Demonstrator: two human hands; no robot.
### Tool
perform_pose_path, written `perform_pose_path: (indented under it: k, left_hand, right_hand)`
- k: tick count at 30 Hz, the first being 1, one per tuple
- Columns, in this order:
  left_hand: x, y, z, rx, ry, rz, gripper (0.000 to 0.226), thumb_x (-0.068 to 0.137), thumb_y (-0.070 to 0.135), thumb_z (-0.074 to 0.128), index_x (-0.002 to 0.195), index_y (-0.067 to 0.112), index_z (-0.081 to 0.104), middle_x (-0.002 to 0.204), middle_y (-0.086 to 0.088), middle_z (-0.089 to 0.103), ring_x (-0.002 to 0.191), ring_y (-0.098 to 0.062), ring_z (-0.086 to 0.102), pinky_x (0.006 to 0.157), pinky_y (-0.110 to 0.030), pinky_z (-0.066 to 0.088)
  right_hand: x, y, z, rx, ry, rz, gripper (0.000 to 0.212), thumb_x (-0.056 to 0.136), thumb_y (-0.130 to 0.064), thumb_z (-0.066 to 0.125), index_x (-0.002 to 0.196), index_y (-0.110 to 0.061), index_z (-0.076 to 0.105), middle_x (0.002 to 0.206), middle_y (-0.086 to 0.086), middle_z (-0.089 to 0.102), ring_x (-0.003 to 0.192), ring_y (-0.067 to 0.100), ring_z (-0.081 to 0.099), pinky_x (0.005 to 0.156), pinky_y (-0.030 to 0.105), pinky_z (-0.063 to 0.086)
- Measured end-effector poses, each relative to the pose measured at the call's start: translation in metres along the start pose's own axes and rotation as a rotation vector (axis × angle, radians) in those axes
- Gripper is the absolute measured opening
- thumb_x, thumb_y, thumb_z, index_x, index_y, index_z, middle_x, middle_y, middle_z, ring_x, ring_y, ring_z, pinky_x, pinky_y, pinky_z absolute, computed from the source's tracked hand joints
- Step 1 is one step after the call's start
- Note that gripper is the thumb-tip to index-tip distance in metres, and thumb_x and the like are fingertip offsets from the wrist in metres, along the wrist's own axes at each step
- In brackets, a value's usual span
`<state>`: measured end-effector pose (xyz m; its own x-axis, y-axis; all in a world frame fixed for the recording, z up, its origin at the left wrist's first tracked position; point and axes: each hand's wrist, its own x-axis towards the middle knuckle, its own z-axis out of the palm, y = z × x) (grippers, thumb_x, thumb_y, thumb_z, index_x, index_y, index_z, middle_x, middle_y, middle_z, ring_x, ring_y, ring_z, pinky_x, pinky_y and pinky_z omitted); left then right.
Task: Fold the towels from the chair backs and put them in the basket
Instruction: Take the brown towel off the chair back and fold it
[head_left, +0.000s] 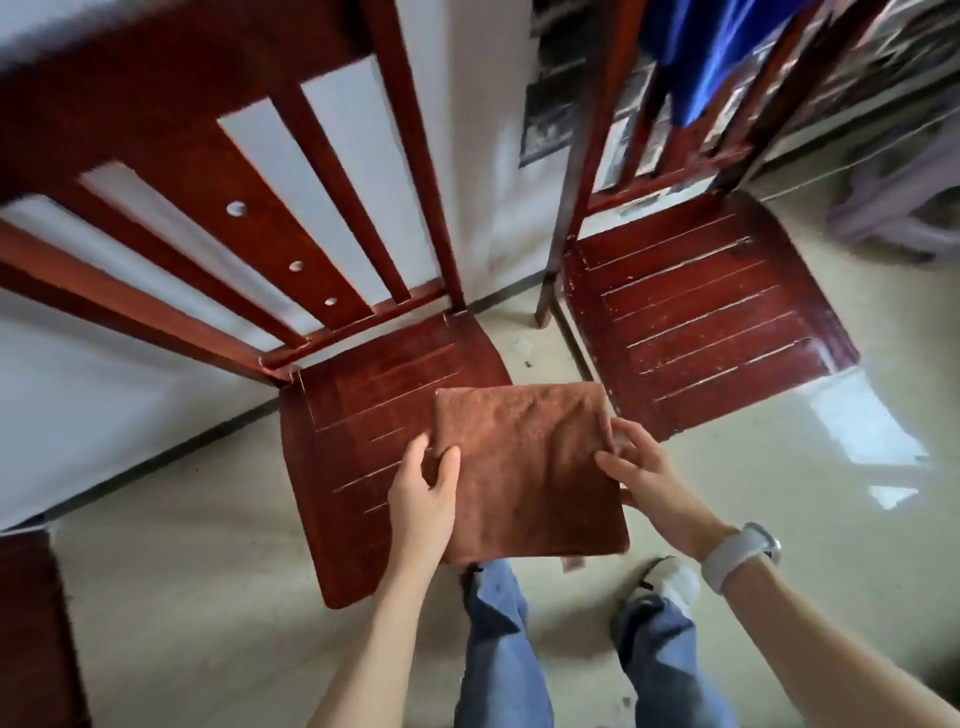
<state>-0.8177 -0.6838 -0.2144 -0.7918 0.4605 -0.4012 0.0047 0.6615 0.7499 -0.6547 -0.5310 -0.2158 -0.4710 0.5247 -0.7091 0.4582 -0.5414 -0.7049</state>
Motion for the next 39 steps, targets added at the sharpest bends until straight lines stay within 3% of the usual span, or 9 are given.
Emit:
perform_pose_path:
  k: [4,7,10,14,17,25,28,33,39]
  left_hand:
    - [-0.044,0.084,0.062,0.038,-0.063,0.128,0.026,0.089,0.026,0.056,0.111,0.012,0.058,0.102,0.004,0.063,0.095,-0.011,0.056,0.081,-0.015,0.039]
    - [-0.083,0.145,0.123,0.032,-0.109,0.194,0.019,0.089,0.024,0.057,0.104,0.012,0.060,0.087,0.013,0.063,0.082,-0.006,0.059,0.073,-0.006,0.040]
    - [-0.127,0.200,0.196,0.041,-0.208,0.198,0.028,0.090,0.025,0.056,0.112,0.009,0.059,0.101,-0.004,0.065,0.093,-0.019,0.058,0.084,-0.026,0.044]
    - [-0.171,0.265,0.289,0.065,-0.359,0.339,0.025,0.089,0.020,0.057,0.109,0.005,0.060,0.105,-0.005,0.064,0.099,-0.021,0.057,0.081,-0.021,0.038]
    - [-0.196,0.312,0.352,0.090,-0.468,0.410,0.032,0.088,0.019,0.058,0.116,0.002,0.059,0.109,-0.001,0.061,0.101,-0.018,0.055,0.085,-0.022,0.038]
    - [-0.225,0.418,0.525,0.138,-0.753,0.512,0.026,0.089,0.024,0.057,0.112,0.013,0.061,0.095,-0.002,0.063,0.084,-0.016,0.057,0.078,-0.029,0.046]
    - [-0.229,0.459,0.589,0.107,-0.843,0.509,0.022,0.089,0.022,0.057,0.110,0.017,0.060,0.094,0.002,0.063,0.079,-0.007,0.057,0.069,-0.020,0.045]
    - [-0.229,0.547,0.691,0.112,-0.919,0.506,0.023,0.089,0.017,0.056,0.112,0.015,0.059,0.094,0.002,0.062,0.082,-0.010,0.057,0.072,-0.022,0.043]
    - [-0.244,0.655,0.815,0.181,-0.969,0.644,0.029,0.088,0.015,0.058,0.117,0.009,0.058,0.100,0.004,0.058,0.089,-0.010,0.052,0.081,-0.021,0.037]
  right_hand:
    - [-0.050,-0.012,-0.097,-0.032,0.130,-0.149,0.029,0.092,-0.010,0.051,0.111,-0.032,0.049,0.085,-0.001,0.051,0.083,0.022,0.054,0.078,0.040,0.049]
    - [-0.083,-0.018,-0.185,-0.017,0.205,-0.184,0.028,0.092,-0.013,0.051,0.110,-0.034,0.050,0.079,-0.001,0.050,0.075,0.016,0.054,0.072,0.036,0.049]
    - [-0.123,-0.014,-0.273,0.062,0.326,-0.194,0.028,0.091,-0.008,0.050,0.113,-0.025,0.051,0.074,0.000,0.048,0.068,0.015,0.050,0.065,0.030,0.044]
    - [-0.168,-0.003,-0.374,0.186,0.492,-0.191,0.029,0.092,-0.009,0.049,0.117,-0.022,0.049,0.081,0.003,0.052,0.076,0.017,0.053,0.069,0.031,0.045]
    - [-0.195,0.002,-0.437,0.297,0.618,-0.204,0.026,0.091,-0.008,0.049,0.102,-0.031,0.051,0.089,0.011,0.054,0.082,0.021,0.053,0.075,0.035,0.044]
    - [-0.220,-0.001,-0.580,0.506,0.862,-0.223,0.029,0.093,-0.007,0.046,0.120,-0.017,0.045,0.086,0.004,0.057,0.081,0.016,0.057,0.068,0.031,0.047]
    - [-0.211,-0.014,-0.644,0.511,0.936,-0.199,0.029,0.092,-0.007,0.047,0.120,-0.015,0.046,0.084,0.003,0.056,0.081,0.016,0.056,0.068,0.033,0.047]
    - [-0.198,-0.052,-0.759,0.498,1.005,-0.177,0.029,0.092,-0.011,0.050,0.120,-0.016,0.048,0.082,0.001,0.055,0.075,0.011,0.055,0.054,0.019,0.044]
    - [-0.185,-0.082,-0.888,0.642,1.077,-0.242,0.025,0.090,-0.012,0.052,0.108,-0.029,0.053,0.087,0.005,0.057,0.086,0.020,0.059,0.081,0.048,0.050]
